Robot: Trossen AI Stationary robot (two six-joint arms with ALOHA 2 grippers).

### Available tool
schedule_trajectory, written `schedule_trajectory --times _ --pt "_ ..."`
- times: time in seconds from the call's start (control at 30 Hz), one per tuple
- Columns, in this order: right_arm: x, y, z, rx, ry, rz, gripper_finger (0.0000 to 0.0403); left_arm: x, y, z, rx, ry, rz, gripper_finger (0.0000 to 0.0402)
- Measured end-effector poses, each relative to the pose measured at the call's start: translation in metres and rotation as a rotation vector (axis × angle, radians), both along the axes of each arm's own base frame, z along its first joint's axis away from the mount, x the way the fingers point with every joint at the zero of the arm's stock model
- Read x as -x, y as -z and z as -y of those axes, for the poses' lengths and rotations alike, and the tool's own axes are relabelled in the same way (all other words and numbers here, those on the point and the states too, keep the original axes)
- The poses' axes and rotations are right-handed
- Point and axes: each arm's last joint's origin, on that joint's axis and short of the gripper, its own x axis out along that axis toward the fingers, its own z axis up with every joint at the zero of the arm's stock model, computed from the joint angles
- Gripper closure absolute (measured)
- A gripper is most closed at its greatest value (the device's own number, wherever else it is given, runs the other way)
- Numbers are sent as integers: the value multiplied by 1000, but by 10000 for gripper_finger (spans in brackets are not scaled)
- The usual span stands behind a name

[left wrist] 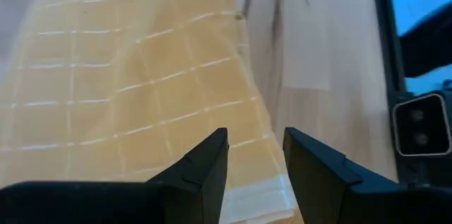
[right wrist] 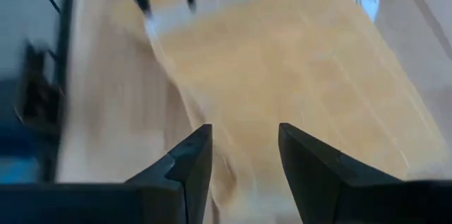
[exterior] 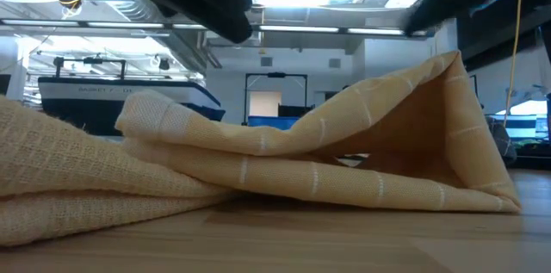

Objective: Fold towel
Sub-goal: Fold the orange pattern towel

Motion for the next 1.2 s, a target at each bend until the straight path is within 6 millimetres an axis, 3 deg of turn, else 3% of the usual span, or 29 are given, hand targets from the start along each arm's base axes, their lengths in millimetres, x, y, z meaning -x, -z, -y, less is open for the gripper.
schedule_trajectory --times 0.1,0.2,0.37,0.5,0.6,0.83,1.07,1.2 --pt "20 4 -13 68 -34 -46 237 -2 1 1 -7 26 6 270" --pt "35 6 -25 150 -25 26 237 -5 0 -1 -14 34 20 270" --pt "36 12 -19 250 79 137 237 -14 12 -12 -65 31 -10 270" --pt "27 24 -8 143 62 67 237 -19 34 -23 -111 10 -115 270" --pt "28 26 -11 76 38 32 237 -17 42 -30 -125 -41 -186 270" --pt "47 39 -34 -23 146 62 237 -16 43 -32 -129 -71 -197 270" --pt "40 72 -38 -79 351 84 237 -19 41 -30 -126 -49 -159 270" --pt "38 76 -40 -135 410 86 237 -19 41 -30 -130 -45 -162 270"
